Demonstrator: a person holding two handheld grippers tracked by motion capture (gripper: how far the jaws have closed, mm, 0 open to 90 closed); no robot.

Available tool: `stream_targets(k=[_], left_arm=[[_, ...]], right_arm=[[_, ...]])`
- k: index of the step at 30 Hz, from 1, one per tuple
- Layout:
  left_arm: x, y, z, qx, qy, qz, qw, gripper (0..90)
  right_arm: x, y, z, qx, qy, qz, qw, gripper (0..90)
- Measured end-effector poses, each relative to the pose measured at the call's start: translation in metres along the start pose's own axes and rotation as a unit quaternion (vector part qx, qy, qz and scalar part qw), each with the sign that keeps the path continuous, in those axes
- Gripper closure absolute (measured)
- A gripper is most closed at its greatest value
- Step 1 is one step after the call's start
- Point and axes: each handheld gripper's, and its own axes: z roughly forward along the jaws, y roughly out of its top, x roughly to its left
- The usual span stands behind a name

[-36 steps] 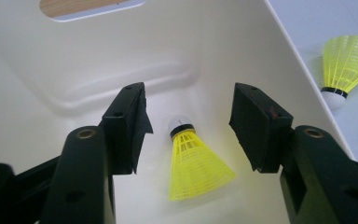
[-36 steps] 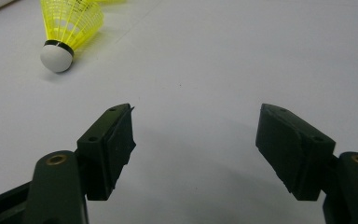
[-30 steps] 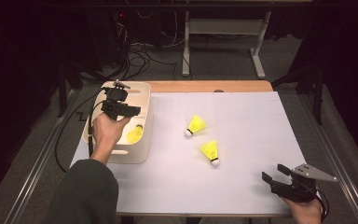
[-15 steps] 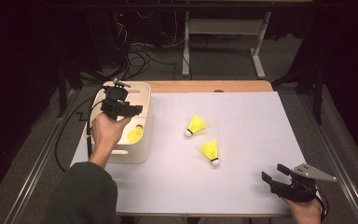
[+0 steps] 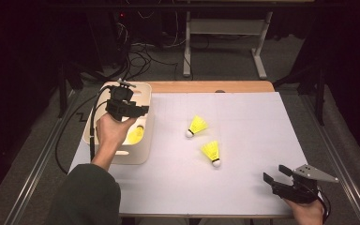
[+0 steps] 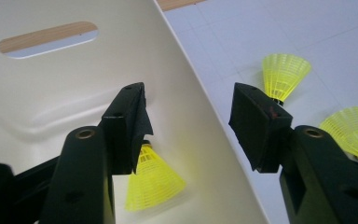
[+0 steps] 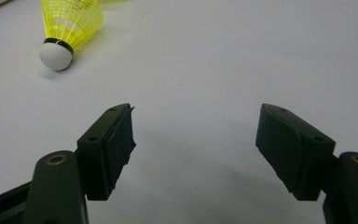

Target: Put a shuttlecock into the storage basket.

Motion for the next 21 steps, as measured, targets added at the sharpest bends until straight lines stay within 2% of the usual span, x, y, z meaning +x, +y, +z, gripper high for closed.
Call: stream_targets(k=[14, 21], left_arm=[[-0.014, 0.003, 0.004, 0.000, -0.015, 0.013, 0.9998, 45.9], [-0.026, 0.005, 0.009, 0.000, -0.030, 0.027, 0.9992, 45.8]], right_arm=[[0.000, 0.000, 0.000, -0.001, 0.000, 0.000, 1.0000, 28.3], [0.000, 0.000, -0.001, -0.001, 0.000, -0.001, 1.0000, 28.3]])
